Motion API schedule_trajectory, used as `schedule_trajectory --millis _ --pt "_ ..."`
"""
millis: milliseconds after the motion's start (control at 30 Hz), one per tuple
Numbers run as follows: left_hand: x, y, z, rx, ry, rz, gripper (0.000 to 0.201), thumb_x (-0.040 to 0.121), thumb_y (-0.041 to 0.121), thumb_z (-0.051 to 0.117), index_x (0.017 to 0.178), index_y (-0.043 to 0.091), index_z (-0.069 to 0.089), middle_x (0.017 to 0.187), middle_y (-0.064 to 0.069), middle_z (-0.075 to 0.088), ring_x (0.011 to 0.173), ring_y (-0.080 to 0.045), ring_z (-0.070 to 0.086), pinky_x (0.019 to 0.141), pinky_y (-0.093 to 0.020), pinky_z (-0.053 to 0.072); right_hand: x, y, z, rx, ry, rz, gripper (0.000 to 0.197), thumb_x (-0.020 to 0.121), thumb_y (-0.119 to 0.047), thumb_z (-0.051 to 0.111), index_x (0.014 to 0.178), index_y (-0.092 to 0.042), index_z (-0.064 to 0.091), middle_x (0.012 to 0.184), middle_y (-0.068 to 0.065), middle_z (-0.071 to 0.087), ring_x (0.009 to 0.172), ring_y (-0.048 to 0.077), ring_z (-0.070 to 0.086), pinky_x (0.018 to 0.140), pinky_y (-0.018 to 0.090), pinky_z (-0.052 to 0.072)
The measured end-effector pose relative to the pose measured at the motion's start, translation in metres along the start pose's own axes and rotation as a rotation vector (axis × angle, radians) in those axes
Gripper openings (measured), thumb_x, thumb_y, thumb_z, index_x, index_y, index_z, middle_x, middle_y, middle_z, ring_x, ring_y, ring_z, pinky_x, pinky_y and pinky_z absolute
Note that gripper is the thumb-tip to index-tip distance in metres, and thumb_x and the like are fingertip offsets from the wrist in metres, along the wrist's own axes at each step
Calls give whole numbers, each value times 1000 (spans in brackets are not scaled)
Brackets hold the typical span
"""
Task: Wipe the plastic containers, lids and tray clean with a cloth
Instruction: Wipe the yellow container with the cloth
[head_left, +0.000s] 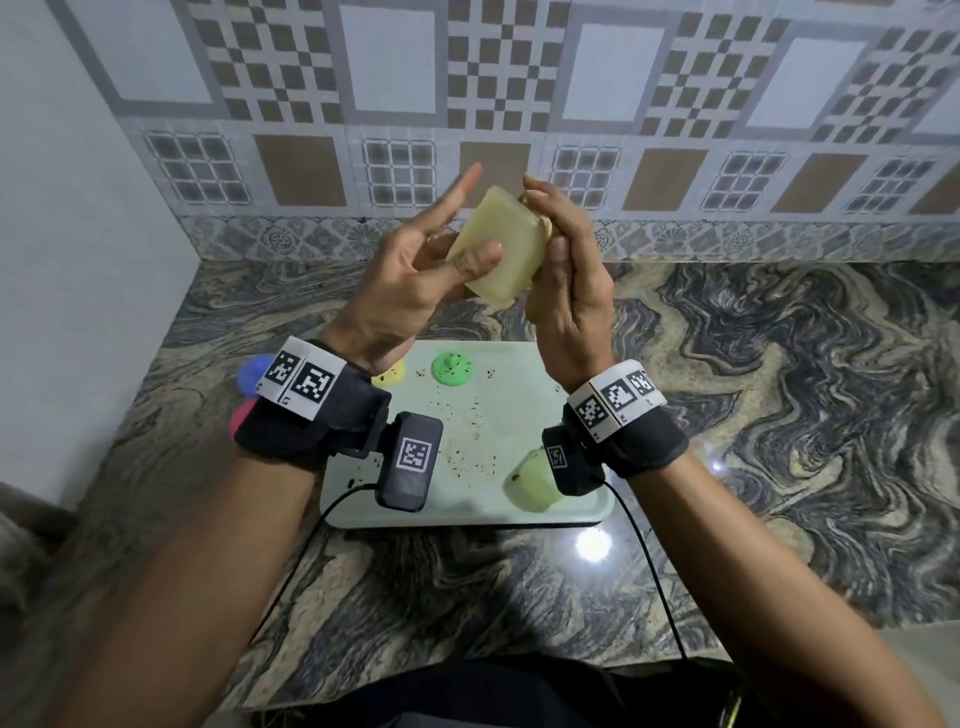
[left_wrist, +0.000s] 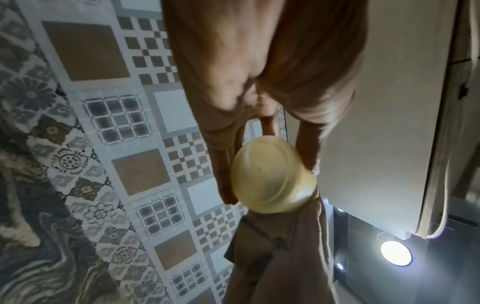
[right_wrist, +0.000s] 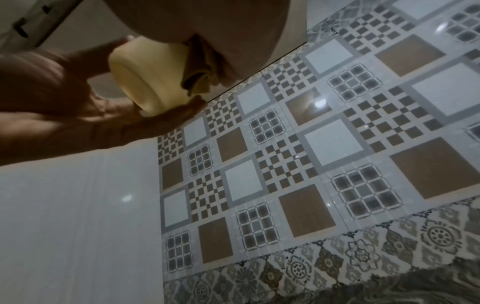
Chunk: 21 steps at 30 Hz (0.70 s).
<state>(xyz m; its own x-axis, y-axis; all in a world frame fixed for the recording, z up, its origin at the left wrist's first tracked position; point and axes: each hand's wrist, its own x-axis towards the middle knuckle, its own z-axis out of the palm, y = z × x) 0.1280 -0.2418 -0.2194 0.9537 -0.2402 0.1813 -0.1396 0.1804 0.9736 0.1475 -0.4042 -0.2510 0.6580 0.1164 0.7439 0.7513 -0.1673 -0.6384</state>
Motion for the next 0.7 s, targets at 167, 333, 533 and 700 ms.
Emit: schedule_trajectory --millis 167,333,533,700 --pt "-1 -1 4 203 -5 -2 78 78 35 78 145 19 41 130 -4 61 119 -21 59 99 -43 50 -2 0 4 -26 5 -37 33 101 4 32 128 10 50 141 26 45 138 25 40 112 47 37" --pt "-2 1 8 93 -16 3 62 92 26 59 149 25 33 137 -1 55 116 -18 61 94 -40 53 1 0 3 117 56 41 34 103 -4 27 130 4 48 138 25 47 131 18 46 110 40 38" --pt "0 4 5 362 -3 64 78 81 35 75 148 24 36 129 -2 62 113 -17 63 93 -39 54 -4 -1 4 104 8 15 34 106 -14 30 129 -1 50 140 23 46 136 35 41 111 59 34" --pt "1 -2 7 221 -35 -13 63 91 27 61 149 26 35 137 -3 55 117 -20 61 98 -43 51 -6 2 3 112 37 76 39 106 -21 30 129 4 49 140 25 46 136 34 42 112 55 35"
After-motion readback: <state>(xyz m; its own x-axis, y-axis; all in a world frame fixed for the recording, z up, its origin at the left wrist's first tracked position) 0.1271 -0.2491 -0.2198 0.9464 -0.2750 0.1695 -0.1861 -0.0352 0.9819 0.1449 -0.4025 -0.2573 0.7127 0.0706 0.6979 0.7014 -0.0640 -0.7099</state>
